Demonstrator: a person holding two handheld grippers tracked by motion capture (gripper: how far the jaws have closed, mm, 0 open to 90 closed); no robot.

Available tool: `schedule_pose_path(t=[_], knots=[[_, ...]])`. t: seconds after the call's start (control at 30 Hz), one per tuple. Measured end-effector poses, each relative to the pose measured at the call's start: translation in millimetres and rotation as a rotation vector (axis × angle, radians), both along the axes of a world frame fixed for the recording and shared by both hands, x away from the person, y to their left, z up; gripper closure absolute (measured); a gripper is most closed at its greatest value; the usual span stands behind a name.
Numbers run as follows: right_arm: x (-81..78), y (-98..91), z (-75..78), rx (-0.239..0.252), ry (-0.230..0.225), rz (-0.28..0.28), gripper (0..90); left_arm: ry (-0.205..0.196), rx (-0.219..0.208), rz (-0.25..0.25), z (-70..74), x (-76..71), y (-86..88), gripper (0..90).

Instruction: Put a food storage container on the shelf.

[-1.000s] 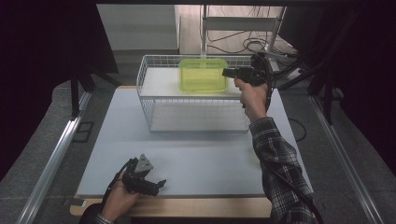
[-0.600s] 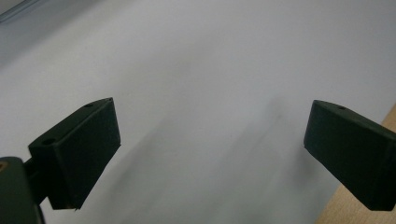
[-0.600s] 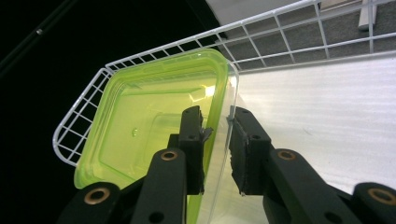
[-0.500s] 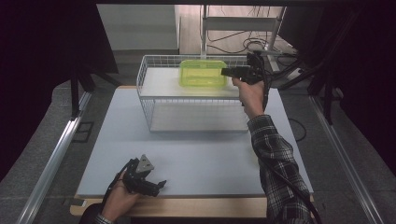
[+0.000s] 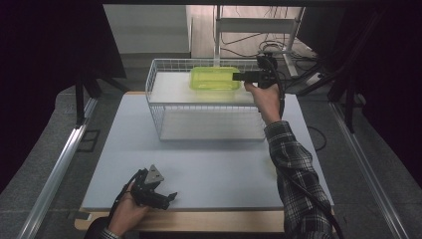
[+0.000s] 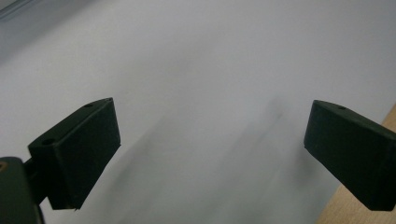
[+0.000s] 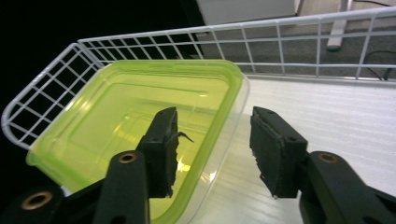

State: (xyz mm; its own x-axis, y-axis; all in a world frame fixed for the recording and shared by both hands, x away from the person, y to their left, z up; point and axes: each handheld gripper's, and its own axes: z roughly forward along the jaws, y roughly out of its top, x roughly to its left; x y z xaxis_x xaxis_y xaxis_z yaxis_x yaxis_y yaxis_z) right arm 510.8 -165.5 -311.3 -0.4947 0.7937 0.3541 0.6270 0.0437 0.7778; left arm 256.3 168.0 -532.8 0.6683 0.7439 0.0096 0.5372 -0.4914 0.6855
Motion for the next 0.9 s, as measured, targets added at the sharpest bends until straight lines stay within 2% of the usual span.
schedule_pose_path(t=[0.1,0.27,0.33,0.6,0.8,0.9], knots=[[-6.0,-3.3,2.1,0.014,-0.013,0.03,44.2,0.011,-0.021,0.006,0.4,0.4,1.9,3.3],[-17.8,-6.8,1.8,0.014,-0.021,0.087,37.4,0.004,-0.064,0.028,1.7,1.0,6.1,3.2],[-22.8,-7.4,1.6,0.012,-0.029,0.099,34.4,0.008,-0.064,0.042,1.3,1.8,7.6,3.3],[-46.5,-6.2,0.9,-0.045,-0.089,0.154,25.3,0.014,-0.096,0.077,-0.2,4.4,13.1,2.3],[-62.7,-6.0,-5.2,-0.074,-0.111,0.189,19.8,-0.012,-0.076,0.062,-0.5,4.1,11.9,2.2],[-69.9,-7.5,-10.1,-0.078,-0.114,0.202,17.7,-0.013,-0.067,0.057,-1.1,4.2,11.3,2.1]])
